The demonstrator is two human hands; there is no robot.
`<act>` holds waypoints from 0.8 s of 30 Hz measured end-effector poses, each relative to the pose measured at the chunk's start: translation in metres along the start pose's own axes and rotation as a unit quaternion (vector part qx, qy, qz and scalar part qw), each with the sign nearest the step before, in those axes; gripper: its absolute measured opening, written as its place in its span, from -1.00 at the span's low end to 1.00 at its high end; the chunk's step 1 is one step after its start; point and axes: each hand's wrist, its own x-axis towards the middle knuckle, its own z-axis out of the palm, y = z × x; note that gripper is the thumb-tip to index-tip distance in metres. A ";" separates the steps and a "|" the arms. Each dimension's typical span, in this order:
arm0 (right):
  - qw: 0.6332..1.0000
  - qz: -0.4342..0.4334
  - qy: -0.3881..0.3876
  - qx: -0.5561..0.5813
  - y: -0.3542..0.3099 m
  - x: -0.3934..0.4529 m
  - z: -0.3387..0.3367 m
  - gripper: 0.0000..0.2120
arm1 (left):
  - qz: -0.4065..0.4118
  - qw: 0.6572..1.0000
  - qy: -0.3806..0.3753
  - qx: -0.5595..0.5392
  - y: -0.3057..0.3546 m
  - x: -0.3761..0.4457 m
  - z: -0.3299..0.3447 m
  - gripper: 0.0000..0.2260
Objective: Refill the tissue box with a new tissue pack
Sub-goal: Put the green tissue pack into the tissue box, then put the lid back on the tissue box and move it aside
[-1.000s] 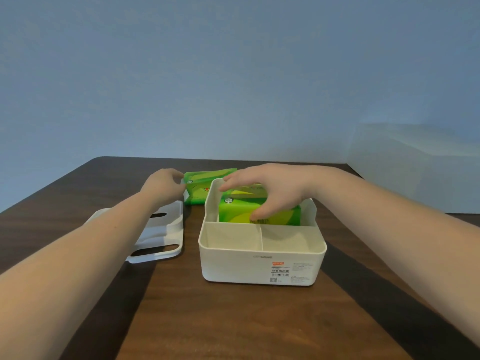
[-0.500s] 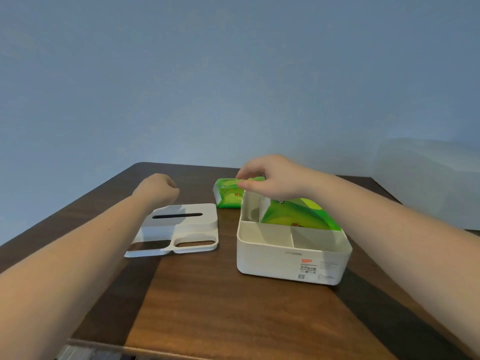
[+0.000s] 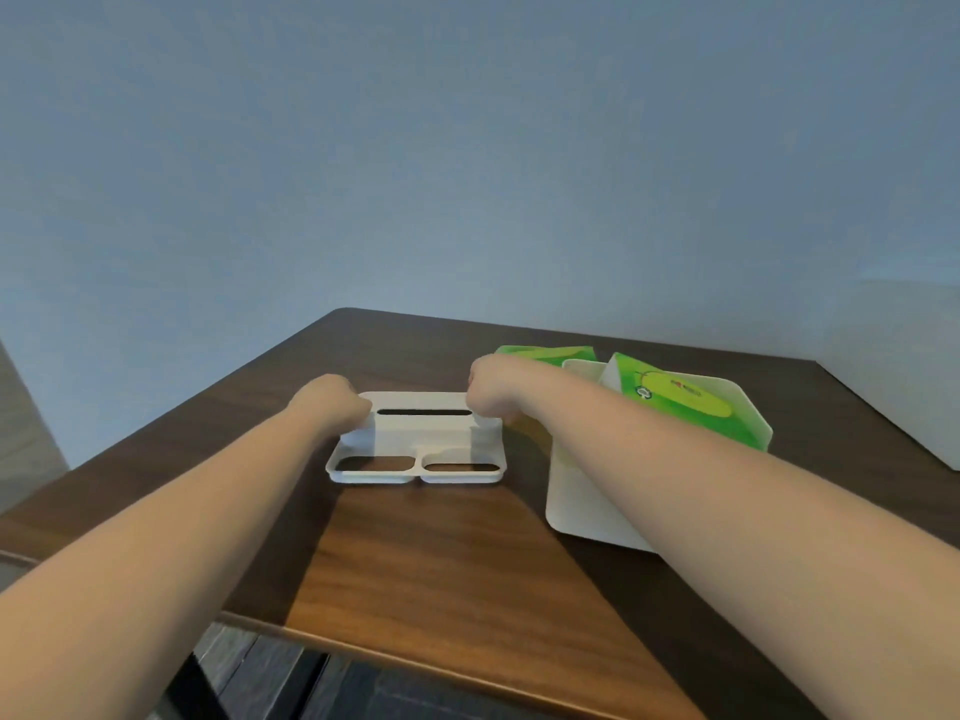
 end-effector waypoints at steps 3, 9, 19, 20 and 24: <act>0.999 0.018 -0.035 -0.021 -0.005 0.005 0.005 -0.60 | -0.015 1.000 0.004 -0.002 -0.002 0.000 0.002 -0.72; 0.981 0.131 -0.073 0.123 0.001 0.038 0.024 -0.53 | -0.034 0.999 0.002 -0.008 -0.003 -0.002 0.003 -0.86; 0.992 0.099 0.013 0.081 0.010 0.001 -0.016 -0.77 | 0.005 0.988 0.107 -0.113 0.008 -0.010 -0.012 -0.81; 0.992 0.093 0.037 0.072 0.014 -0.005 -0.025 -0.73 | 0.013 0.985 0.115 -0.129 0.011 -0.013 -0.017 -0.81; 0.978 0.115 0.120 0.124 0.034 -0.029 -0.052 -0.75 | 0.049 0.973 0.124 -0.191 0.034 -0.028 -0.031 -0.89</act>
